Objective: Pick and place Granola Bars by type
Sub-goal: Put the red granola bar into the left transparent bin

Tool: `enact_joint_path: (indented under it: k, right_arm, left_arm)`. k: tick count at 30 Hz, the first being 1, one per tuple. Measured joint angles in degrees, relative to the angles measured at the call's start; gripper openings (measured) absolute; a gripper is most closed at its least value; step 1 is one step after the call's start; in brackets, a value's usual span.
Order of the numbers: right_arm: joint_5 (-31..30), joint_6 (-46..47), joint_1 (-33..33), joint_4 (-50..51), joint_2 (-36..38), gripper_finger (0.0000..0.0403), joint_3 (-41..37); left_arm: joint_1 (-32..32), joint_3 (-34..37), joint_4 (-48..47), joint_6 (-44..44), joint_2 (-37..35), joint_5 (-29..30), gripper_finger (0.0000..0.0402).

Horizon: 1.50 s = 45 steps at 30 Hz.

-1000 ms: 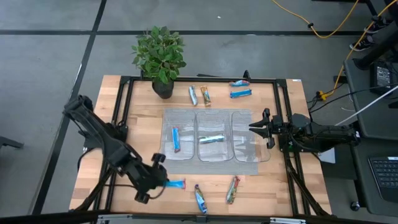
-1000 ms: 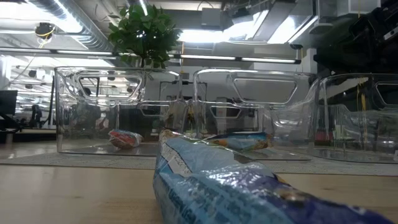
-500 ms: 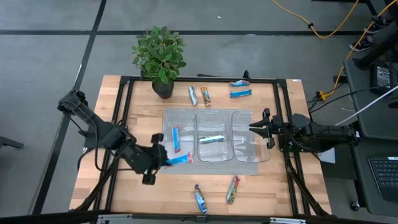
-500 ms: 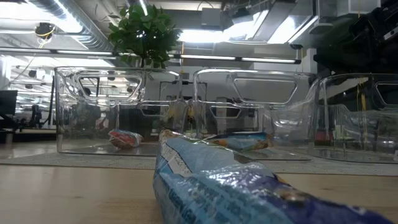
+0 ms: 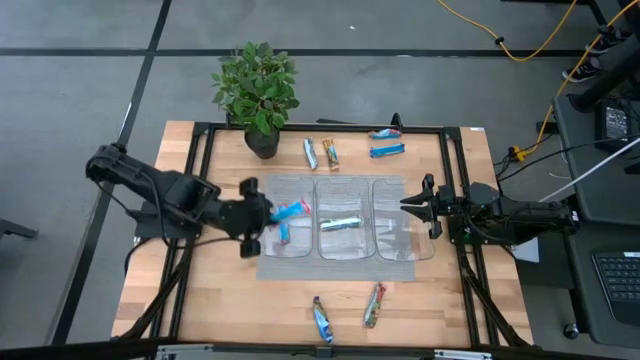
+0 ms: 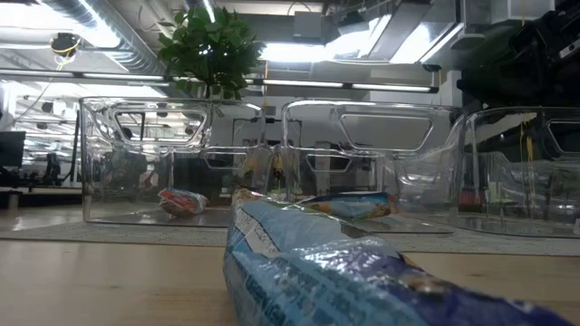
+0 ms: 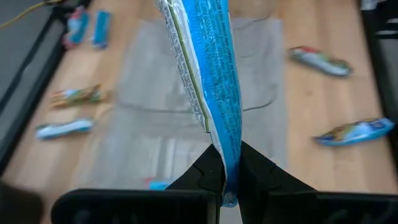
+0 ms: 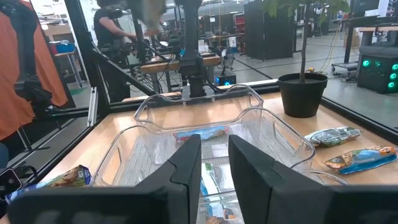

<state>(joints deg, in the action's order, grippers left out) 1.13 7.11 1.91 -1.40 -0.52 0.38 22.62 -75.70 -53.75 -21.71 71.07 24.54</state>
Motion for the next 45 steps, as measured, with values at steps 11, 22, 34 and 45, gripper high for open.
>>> enact_joint_path:
  k: [11, 22, 34, 45]
  right_arm:
    - [0.0, 0.01, -0.01, 0.0, 0.0, 0.0085, -0.01]
    - [0.0, 0.04, -0.02, -0.01, 0.01, 0.0085, -0.02]
    - [0.02, 0.05, -0.01, -0.01, 0.0, 0.0085, -0.02]
    - [0.02, 0.02, 0.0, 0.01, 0.01, 0.0085, -0.02]
  left_arm:
    - [-10.61, 0.02, -6.88, 1.42, -10.09, -0.1, 0.0019]
    - [-18.87, 0.04, -11.02, 2.55, -8.37, -6.24, 0.002]
    - [-29.11, 0.06, -10.74, 5.92, 5.21, -11.95, 0.002]
    - [-31.66, 2.69, -0.82, 1.6, 12.97, -21.19, 0.002]
